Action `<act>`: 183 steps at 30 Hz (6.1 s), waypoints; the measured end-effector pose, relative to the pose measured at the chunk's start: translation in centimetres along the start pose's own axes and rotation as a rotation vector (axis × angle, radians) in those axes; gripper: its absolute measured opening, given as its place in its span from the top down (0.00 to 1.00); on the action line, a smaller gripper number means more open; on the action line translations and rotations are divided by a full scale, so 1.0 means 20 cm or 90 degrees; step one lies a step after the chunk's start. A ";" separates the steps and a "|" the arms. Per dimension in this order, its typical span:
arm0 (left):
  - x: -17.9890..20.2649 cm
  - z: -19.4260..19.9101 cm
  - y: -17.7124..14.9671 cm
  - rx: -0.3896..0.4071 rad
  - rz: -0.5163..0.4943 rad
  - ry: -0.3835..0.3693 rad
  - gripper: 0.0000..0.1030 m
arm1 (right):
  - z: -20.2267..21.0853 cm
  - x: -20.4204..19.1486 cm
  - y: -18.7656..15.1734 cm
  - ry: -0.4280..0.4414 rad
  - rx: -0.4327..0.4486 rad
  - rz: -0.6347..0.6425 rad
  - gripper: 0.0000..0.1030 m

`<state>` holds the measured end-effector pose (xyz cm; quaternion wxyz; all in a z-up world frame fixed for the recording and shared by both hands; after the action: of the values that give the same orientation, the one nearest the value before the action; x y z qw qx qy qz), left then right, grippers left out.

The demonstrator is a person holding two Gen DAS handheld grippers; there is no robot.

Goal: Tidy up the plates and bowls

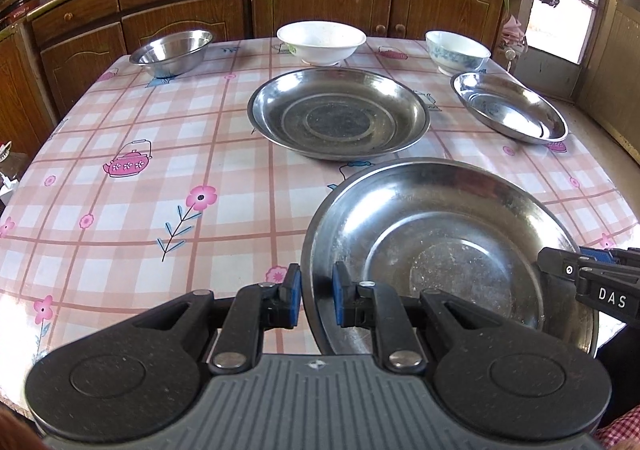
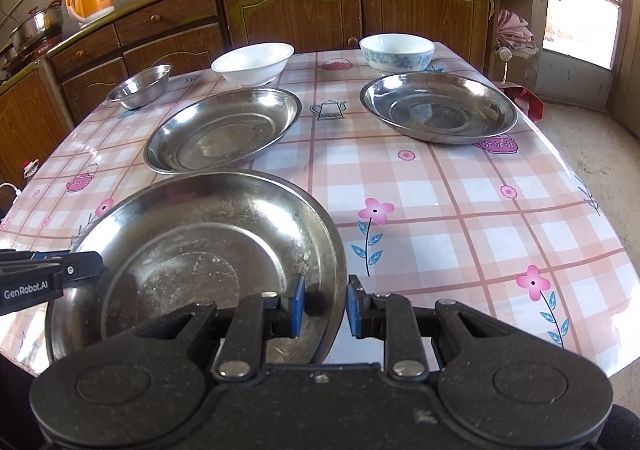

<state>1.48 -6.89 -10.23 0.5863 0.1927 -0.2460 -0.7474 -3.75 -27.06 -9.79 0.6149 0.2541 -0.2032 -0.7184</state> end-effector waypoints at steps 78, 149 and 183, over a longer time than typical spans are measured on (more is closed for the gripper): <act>-0.13 0.04 0.12 0.022 0.073 0.012 0.00 | 0.04 0.06 0.10 -0.028 0.055 -0.054 0.29; 0.27 0.21 0.53 0.102 -0.046 -0.043 0.00 | 0.30 0.47 0.33 -0.068 0.174 -0.118 0.22; 0.69 -0.12 0.81 0.056 -0.056 -0.030 0.00 | -0.11 0.96 0.87 -0.082 0.126 -0.077 0.12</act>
<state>12.19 -23.80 -2.57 0.5381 0.2110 -0.2837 -0.7652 8.93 -48.73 -3.13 0.5280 0.2790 -0.2966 -0.7453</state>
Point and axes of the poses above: each gripper's, at about its wrist camera, not at the fingertips, and z roughly against the way its jaws point, x to its right, y to its top, the point moved 5 cm from there along -z, roughly the way its jaws point, and after that the axes turned 6 degrees about -x, right-handed, at the moved point
